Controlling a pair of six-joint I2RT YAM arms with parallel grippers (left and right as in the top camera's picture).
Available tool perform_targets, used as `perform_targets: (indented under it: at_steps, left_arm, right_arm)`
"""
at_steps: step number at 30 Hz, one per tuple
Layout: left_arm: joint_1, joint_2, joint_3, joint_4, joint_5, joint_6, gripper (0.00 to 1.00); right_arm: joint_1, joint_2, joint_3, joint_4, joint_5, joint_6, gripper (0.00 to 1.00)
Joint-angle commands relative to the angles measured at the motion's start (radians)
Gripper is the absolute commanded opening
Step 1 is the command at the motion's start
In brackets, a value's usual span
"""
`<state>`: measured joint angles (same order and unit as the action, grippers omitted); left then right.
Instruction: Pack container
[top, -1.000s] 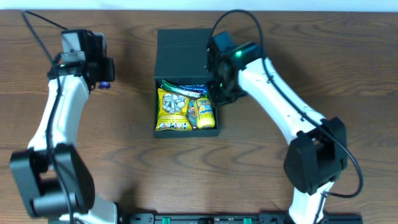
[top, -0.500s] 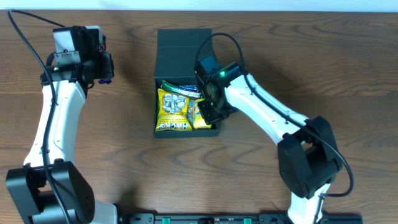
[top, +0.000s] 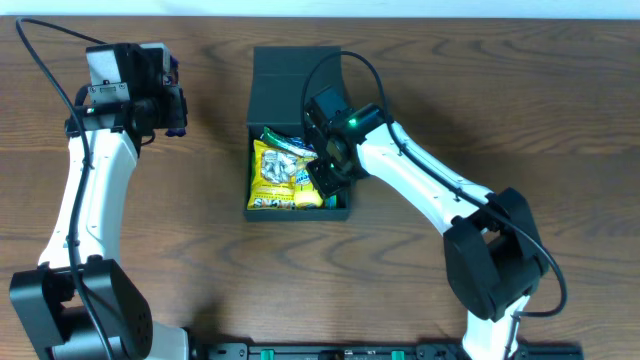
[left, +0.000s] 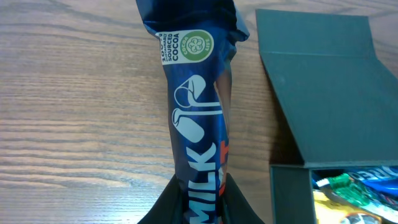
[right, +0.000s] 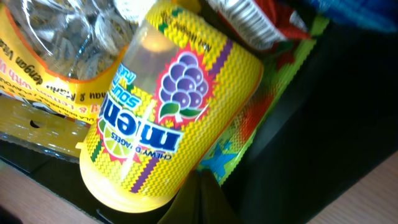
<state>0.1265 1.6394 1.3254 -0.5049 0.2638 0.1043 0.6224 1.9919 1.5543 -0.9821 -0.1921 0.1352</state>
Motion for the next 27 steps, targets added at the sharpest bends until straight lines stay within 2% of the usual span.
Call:
perform_targets:
  at_steps: [1, 7, 13, 16, 21, 27]
  left_arm:
    - [-0.020, -0.007, 0.014, -0.007, 0.030, -0.008, 0.06]
    - [-0.094, -0.007, 0.014, -0.011, 0.031, -0.008, 0.06]
    - [-0.241, -0.007, 0.014, -0.011, 0.051, -0.024, 0.06]
    - [-0.321, -0.007, 0.014, -0.006, 0.051, -0.098, 0.06]
    - [-0.433, -0.006, 0.014, 0.020, 0.051, -0.288, 0.06]
    - [-0.563, 0.018, 0.014, 0.034, 0.051, -0.379, 0.06]
  right_arm:
    - [0.020, -0.010, -0.007, 0.015, -0.049, -0.022, 0.01]
    - [0.010, -0.016, 0.011, 0.006, -0.047, -0.040, 0.01]
    - [-0.028, -0.061, 0.081, -0.009, -0.003, -0.039, 0.01]
    - [-0.072, -0.112, 0.120, -0.028, 0.069, -0.028, 0.02]
    - [-0.203, -0.235, 0.133, -0.027, 0.213, 0.055, 0.01]
    - [-0.386, -0.315, 0.133, -0.032, 0.210, 0.097, 0.01]
